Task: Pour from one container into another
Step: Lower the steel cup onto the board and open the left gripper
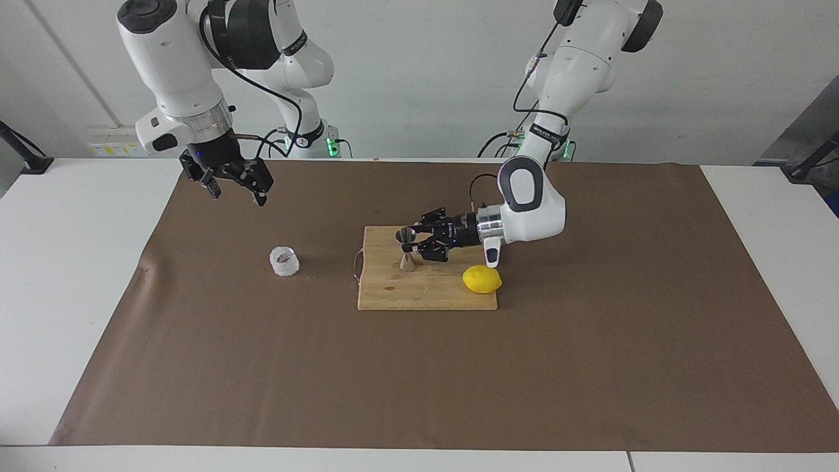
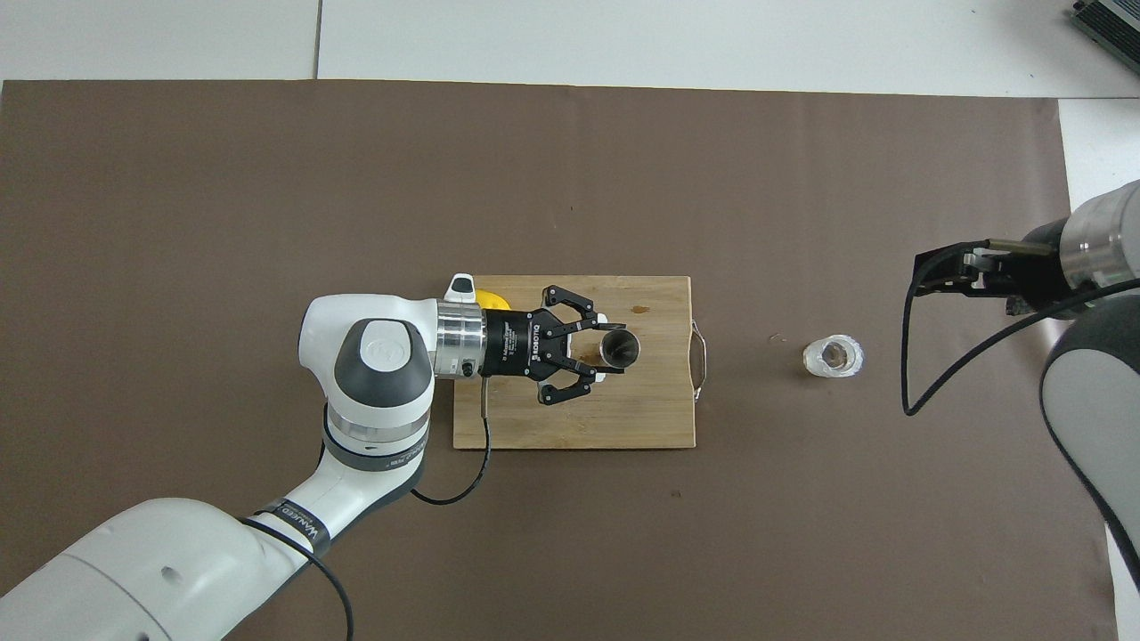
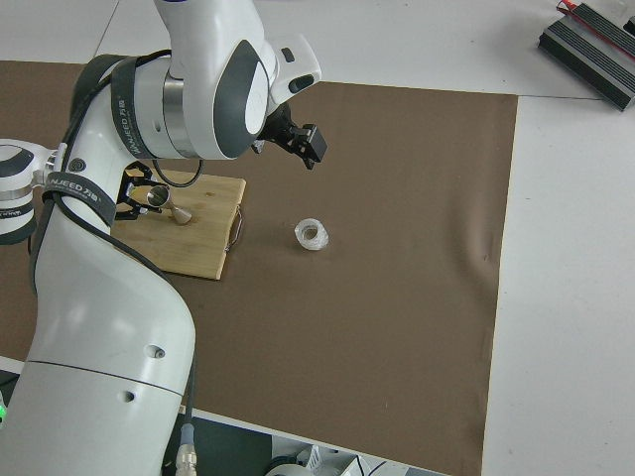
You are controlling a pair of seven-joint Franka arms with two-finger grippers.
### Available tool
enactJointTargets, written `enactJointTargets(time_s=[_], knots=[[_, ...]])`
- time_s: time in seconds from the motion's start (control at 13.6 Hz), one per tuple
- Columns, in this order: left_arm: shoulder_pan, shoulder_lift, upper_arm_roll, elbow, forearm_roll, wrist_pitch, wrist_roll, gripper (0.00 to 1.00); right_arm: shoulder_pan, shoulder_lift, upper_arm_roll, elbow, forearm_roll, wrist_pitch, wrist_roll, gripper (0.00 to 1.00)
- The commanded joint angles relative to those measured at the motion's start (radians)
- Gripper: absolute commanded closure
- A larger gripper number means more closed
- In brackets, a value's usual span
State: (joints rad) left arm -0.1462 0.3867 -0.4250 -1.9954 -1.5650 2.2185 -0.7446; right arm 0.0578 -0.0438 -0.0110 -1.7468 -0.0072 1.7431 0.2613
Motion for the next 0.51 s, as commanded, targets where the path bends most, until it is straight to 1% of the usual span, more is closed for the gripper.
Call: enactJointTargets(time_s=[0.0,0.15,0.22,0.44], knots=[[-0.03,-0.037,0.02,-0.031,-0.032,0.027,0.021,1.0,-0.01,0.001,0.005,0.012,0.023,-0.017,-0.025,0.0],[-0.03,-0.037,0.022,-0.031,-0.032,0.027,0.022,0.99,-0.01,0.001,0.005,0.012,0.023,-0.017,-0.027,0.0],[-0.03,-0.037,0.022,-0.031,-0.032,0.027,0.024,0.88,-0.01,0.001,0.005,0.012,0.023,-0.017,-0.027,0.0],[-0.029,-0.035,0.022,-0.031,-0.032,0.029,0.028,0.66,-0.01,0.001,0.005,0.012,0.023,-0.017,-0.027,0.0]])
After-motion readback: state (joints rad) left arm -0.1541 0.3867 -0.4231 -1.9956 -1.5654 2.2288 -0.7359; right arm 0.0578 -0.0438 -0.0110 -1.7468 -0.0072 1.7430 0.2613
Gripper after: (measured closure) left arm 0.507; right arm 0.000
